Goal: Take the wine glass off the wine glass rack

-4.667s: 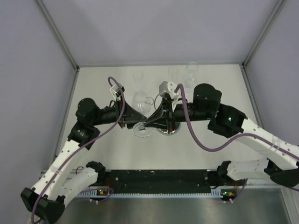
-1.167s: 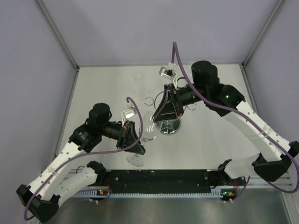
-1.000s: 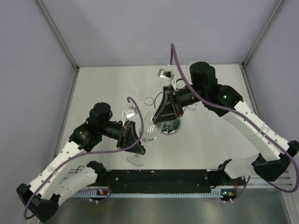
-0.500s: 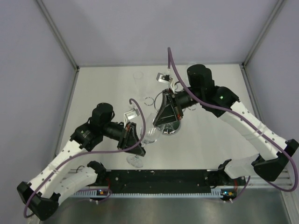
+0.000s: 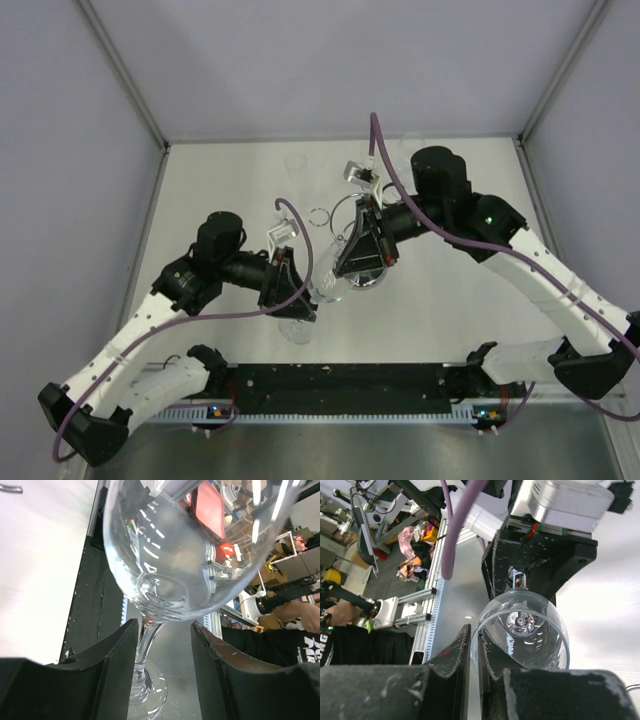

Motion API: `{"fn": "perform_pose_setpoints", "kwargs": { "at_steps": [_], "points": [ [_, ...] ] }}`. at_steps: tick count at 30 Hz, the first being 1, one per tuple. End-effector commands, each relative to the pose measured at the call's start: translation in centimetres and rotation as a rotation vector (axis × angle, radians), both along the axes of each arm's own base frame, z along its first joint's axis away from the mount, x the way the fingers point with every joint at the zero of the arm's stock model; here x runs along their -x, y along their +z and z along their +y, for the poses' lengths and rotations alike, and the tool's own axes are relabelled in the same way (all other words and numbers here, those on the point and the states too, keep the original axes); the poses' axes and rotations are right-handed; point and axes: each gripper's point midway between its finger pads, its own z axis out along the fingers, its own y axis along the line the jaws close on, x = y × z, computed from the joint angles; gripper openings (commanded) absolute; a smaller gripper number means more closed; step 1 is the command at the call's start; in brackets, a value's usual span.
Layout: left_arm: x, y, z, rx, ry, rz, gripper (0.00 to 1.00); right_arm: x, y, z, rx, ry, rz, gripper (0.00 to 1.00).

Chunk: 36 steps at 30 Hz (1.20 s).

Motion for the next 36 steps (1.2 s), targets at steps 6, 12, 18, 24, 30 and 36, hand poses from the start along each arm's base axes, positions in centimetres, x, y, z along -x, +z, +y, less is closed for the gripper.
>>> {"fn": "perform_pose_setpoints", "kwargs": {
  "at_steps": [6,12,18,24,30,36],
  "points": [
    [-0.6,5.4,0.8,0.094,0.123,-0.256,0.53,-0.3,3.0,-0.9,-0.062,-0.090,-0.112,0.00],
    [-7.1,5.8,4.9,-0.136,0.639,-0.367,0.53,-0.4,4.4,-1.2,-0.073,-0.126,-0.137,0.00],
    [-9.7,7.1,8.4,-0.155,0.923,-0.418,0.53,-1.8,5.9,-1.1,-0.087,-0.215,-0.168,0.00],
    [-10.4,6.8,9.5,-0.158,1.004,-0.431,0.53,-5.2,9.0,-0.7,-0.118,-0.394,-0.224,0.00],
    [-10.6,6.0,10.2,-0.178,1.036,-0.440,0.53,-9.6,11.9,-0.5,-0.166,-0.605,-0.288,0.00],
    [-10.9,5.3,9.9,-0.196,1.020,-0.446,0.53,-15.1,13.8,-0.7,-0.176,-0.827,-0.360,0.00]
  ]
}}
